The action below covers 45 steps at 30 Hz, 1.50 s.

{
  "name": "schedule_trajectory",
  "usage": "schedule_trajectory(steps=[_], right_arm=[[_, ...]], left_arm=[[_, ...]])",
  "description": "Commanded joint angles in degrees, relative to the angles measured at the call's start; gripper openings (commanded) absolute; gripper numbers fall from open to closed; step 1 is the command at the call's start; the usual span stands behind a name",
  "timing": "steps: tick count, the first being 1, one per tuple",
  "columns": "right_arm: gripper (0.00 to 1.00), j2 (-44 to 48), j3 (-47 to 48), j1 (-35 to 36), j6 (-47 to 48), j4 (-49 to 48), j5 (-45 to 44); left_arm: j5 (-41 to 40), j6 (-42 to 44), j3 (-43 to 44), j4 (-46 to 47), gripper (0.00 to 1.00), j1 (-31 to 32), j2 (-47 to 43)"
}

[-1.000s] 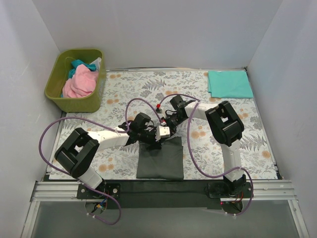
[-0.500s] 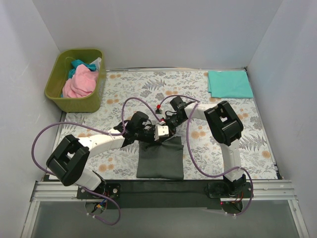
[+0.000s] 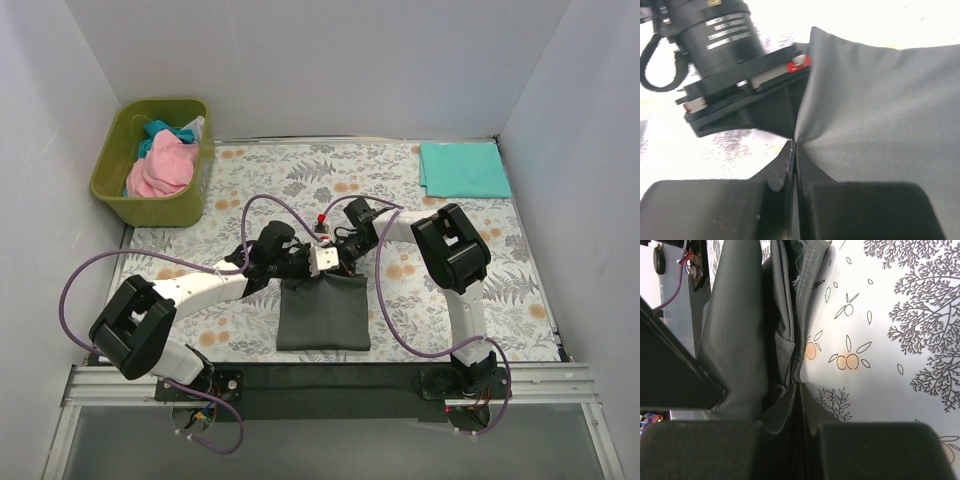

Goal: Fold and stack the t-shirts
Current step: Fold the tshirt

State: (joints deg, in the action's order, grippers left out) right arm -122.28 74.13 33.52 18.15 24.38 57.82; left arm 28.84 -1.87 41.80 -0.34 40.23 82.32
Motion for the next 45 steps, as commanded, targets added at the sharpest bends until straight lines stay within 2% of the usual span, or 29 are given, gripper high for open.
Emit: schedule_trajectory(steps=[1, 7, 12, 17, 30, 36, 41, 44, 45], right_arm=[[0.11, -2.8, -1.4, 0.8, 3.4, 1.9, -7.5], [0.12, -2.9, 0.0, 0.4, 3.5, 2.9, -7.4], [0.18, -1.3, 5.6, -1.3, 5.0, 5.7, -12.5], [0.18, -0.7, 9.5, -2.8, 6.2, 7.6, -16.5], [0.04, -7.7, 6.9, -2.1, 7.2, 8.2, -8.9], [0.01, -7.1, 5.1, -2.1, 7.7, 8.5, -6.8], [0.03, -5.2, 7.1, -3.3, 7.7, 8.7, -11.3], [0.09, -3.4, 10.6, -4.9, 7.6, 9.1, -18.8], [0.15, -2.8, 12.1, -5.5, 7.8, 9.1, -22.5]], left_arm=[[-1.9, 1.7, -0.7, 4.6, 0.00, -1.0, -1.0], [-1.8, 7.2, -4.0, 8.2, 0.00, -1.4, 0.4], [-1.0, 6.0, -4.7, 11.1, 0.00, -1.4, 3.3], [-0.6, 6.3, -4.3, 11.9, 0.00, -1.4, 4.2], [-2.3, 7.2, -2.9, 12.1, 0.00, -2.0, 0.2], [-2.6, 8.5, -2.4, 13.9, 0.00, -2.9, 3.0], [-3.2, 9.3, -3.2, 17.5, 0.00, -3.7, 7.0], [-3.4, 9.6, -3.3, 19.7, 0.00, -4.4, 9.8], [-3.6, 9.4, -3.1, 20.1, 0.00, -4.8, 10.3]])
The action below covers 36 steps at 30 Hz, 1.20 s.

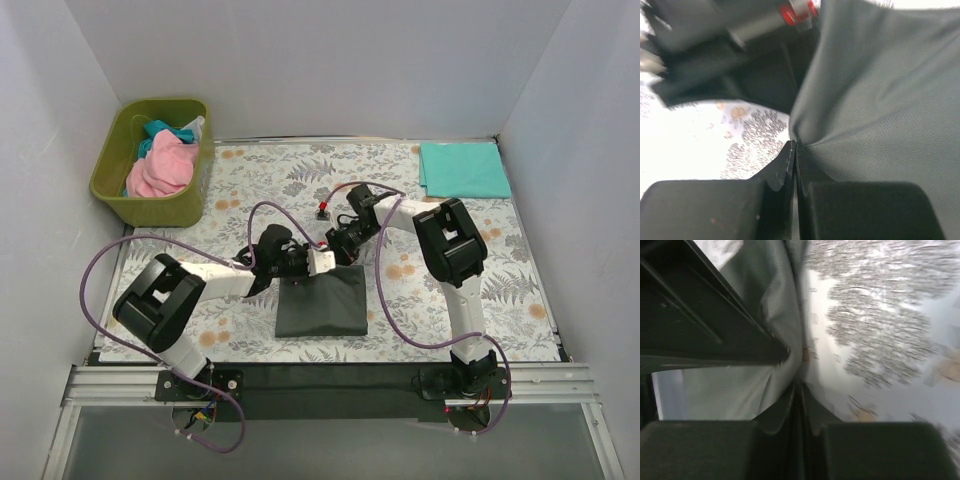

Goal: Fold and stack the t-shirts
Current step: Fold the tshirt

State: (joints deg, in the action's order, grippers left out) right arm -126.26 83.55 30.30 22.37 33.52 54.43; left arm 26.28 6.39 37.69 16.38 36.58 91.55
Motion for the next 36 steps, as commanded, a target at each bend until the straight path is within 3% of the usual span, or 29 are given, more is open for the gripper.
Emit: schedule_trajectory(steps=[1, 4, 8, 9, 12, 16, 20, 22, 36], right_arm=[[0.19, 1.9, 3.6, -3.6, 3.7, 0.0, -20.7], [0.30, 4.3, 7.2, -6.6, 3.7, 0.7, -24.5], [0.39, 9.4, 8.8, -9.7, 3.9, 2.3, -26.1], [0.40, 10.7, 8.4, -10.3, 3.9, 2.8, -25.5], [0.40, 15.3, 5.1, -12.5, 2.7, 3.9, -19.4], [0.43, 19.7, -0.6, -12.5, 0.7, 4.4, -12.6], [0.53, 19.3, -3.7, -11.4, -2.0, 3.8, -8.1], [0.53, 18.4, -4.4, -10.4, -2.0, 3.6, -8.3], [0.39, 13.6, -5.9, -6.8, -1.4, 2.7, -10.3]], left_arm=[[-1.1, 1.1, 1.4, 3.5, 0.00, -1.4, 2.2], [-0.3, 0.6, 2.5, 2.7, 0.00, -2.2, 2.8], [1.0, -2.6, 7.0, -1.4, 0.22, -3.4, 0.7], [1.8, -4.0, 8.1, -3.1, 0.33, -4.2, -1.0], [4.0, -9.2, 12.2, -9.9, 0.44, -6.7, -5.6], [9.3, -16.9, 15.0, -21.3, 0.47, -11.5, -9.3], [13.6, -22.7, 13.2, -25.9, 0.46, -15.7, -10.1], [13.6, -25.3, 11.6, -26.2, 0.46, -17.2, -9.7], [12.1, -26.7, 9.7, -26.9, 0.45, -19.4, -3.0]])
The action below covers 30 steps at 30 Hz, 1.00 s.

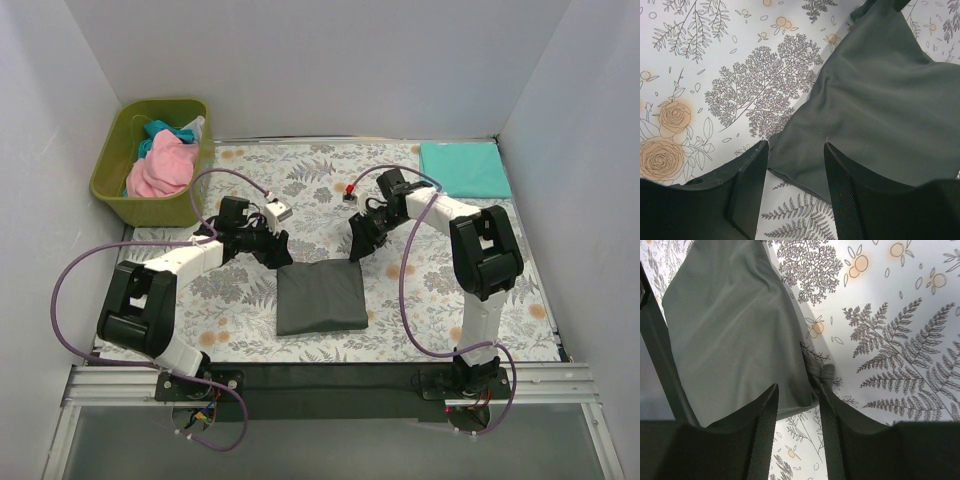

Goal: Fold and stack the t-shirts
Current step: Fold the tshirt

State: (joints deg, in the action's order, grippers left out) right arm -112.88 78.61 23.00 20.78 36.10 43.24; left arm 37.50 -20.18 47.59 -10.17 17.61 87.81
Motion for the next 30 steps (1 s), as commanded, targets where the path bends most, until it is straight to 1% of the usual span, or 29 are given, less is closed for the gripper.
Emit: schedule_trajectory(steps=[1, 4, 6, 7, 8, 9, 11, 13, 14, 16, 17, 20, 24, 30], right_arm=[[0.38, 0.4, -1.3, 0.6, 0.4, 0.2, 0.9], [0.35, 0.6, -1.9, 0.7, 1.0, 0.4, 0.7], [0.30, 0.5, -1.8, 0.7, 1.5, 0.4, 0.4], [0.27, 0.1, -1.6, 0.7, 1.6, 0.5, 0.2], [0.20, -0.1, -1.3, 0.7, 1.7, 0.5, -0.1], [0.15, -0.2, -0.4, 0.7, 1.7, 0.6, -0.4], [0.06, -0.6, 0.5, 0.7, 1.7, 0.6, -0.5], [0.01, -1.0, 2.2, 0.7, 1.4, 0.6, -0.6], [0.01, -1.4, 2.9, 0.7, 1.3, 0.6, -0.9], [0.01, -2.2, 4.5, 0.7, 1.1, 0.6, -1.8], [0.01, -2.4, 4.8, 0.7, 1.1, 0.6, -2.2], [0.01, -3.3, 5.8, 0.7, 1.3, 0.6, -3.9], [0.01, -4.1, 5.8, 0.6, 1.4, 0.0, -6.8], [0.01, -8.4, 9.5, 0.7, -1.0, -2.4, -9.0]], left_arm=[[0.9, -0.2, -0.2, -0.3, 0.45, -0.6, 1.0], [1.2, -0.2, -0.4, -0.4, 0.45, -0.6, 2.2], [1.0, -0.1, -0.7, -0.4, 0.44, -0.6, 2.7], [0.7, -0.1, -0.8, -0.5, 0.42, -0.6, 3.2], [0.6, 0.0, -0.8, -0.4, 0.40, -0.8, 3.4], [0.1, 0.1, -0.7, -0.3, 0.37, -0.8, 3.6], [-2.2, 0.3, -0.7, 0.0, 0.25, -0.9, 4.3], [-3.5, -0.4, 0.5, -0.1, 0.16, -1.1, 5.3], [-3.3, -0.3, 1.1, -0.5, 0.10, -1.5, 6.5], [-2.1, -0.2, 2.6, -1.6, 0.05, -2.0, 7.4], [-1.8, -0.1, 2.9, -1.7, 0.00, -2.2, 7.5], [-1.0, -0.1, 3.6, -1.3, 0.00, -2.7, 7.5], [-2.7, -0.1, 3.0, 1.6, 0.00, -3.4, 7.5], [-5.3, -0.8, 4.5, 4.5, 0.00, -3.4, 11.2]])
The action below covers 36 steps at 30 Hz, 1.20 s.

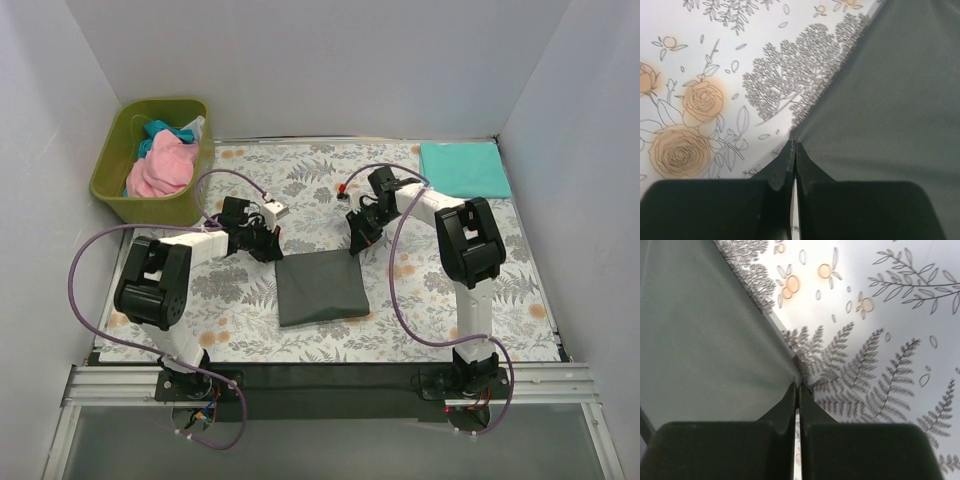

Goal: Fold and stack the t-shirts
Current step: Fold the tshirt

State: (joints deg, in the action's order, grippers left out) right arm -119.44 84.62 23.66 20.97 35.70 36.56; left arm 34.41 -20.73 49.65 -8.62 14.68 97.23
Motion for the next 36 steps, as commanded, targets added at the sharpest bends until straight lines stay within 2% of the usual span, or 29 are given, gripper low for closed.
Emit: schedule_trajectory(steps=[1, 11, 13, 14, 16, 18, 20, 22, 23, 24, 26, 27, 29, 32, 36], right_arm=[[0.01, -2.8, 4.1, 0.1, -1.4, -2.3, -3.1], [0.02, -5.1, 12.8, -0.2, -5.1, -4.2, -9.5], [0.18, -3.2, 13.2, -0.3, -5.6, -3.8, -9.2], [0.32, -2.0, 12.8, -0.3, -5.7, -3.6, -9.0], [0.45, 2.9, 10.9, -0.7, -5.9, -3.4, -6.3], [0.52, 7.1, 9.3, -1.2, -5.9, -3.5, -4.7], [0.56, 12.1, 7.5, -1.3, -6.2, -3.7, -3.3], [0.55, 15.4, 4.5, -1.3, -7.9, -3.9, 3.4], [0.49, 16.1, 3.1, -1.3, -9.5, -4.5, 6.7], [0.45, 16.6, -0.9, -1.0, -11.4, -7.0, 14.5], [0.37, 17.4, -5.8, -0.1, -17.7, -11.0, 21.2], [0.34, 17.7, -8.3, 1.4, -19.5, -15.8, 25.5], [0.29, 17.6, -14.0, 2.7, -23.2, -18.7, 27.9], [0.29, 15.5, -17.5, 4.9, -26.2, -21.8, 29.3], [0.29, 12.2, -19.2, 6.6, -28.1, -24.8, 26.6]], left_arm=[[-2.8, -0.4, 2.9, 3.1, 0.00, -0.5, 3.0], [-5.5, -3.0, 11.9, 4.0, 0.00, -1.2, 7.8], [-2.9, -3.4, 13.4, 1.9, 0.15, -1.8, 7.2], [-1.3, -3.5, 15.0, 0.6, 0.21, -2.5, 6.3], [3.8, -5.3, 15.0, -1.1, 0.35, -3.9, 2.0], [6.3, -7.9, 13.7, -1.9, 0.43, -4.4, -3.9], [10.3, -10.4, 12.1, -2.2, 0.45, -4.4, -7.6], [13.9, -17.1, 8.9, -1.7, 0.45, -4.4, -11.3], [17.9, -19.8, 7.6, -1.2, 0.44, -4.3, -11.8], [19.4, -24.2, 4.8, 1.0, 0.42, -4.1, -12.0], [23.1, -36.9, 0.8, 5.0, 0.38, -3.8, -11.8], [25.9, -40.9, -1.1, 11.2, 0.37, -3.3, -11.5], [27.5, -50.8, -6.6, 17.1, 0.35, -1.6, -10.8], [26.5, -55.7, -9.7, 22.9, 0.33, 1.9, -9.2], [22.8, -60.6, -12.3, 29.3, 0.33, 4.5, -5.0]])
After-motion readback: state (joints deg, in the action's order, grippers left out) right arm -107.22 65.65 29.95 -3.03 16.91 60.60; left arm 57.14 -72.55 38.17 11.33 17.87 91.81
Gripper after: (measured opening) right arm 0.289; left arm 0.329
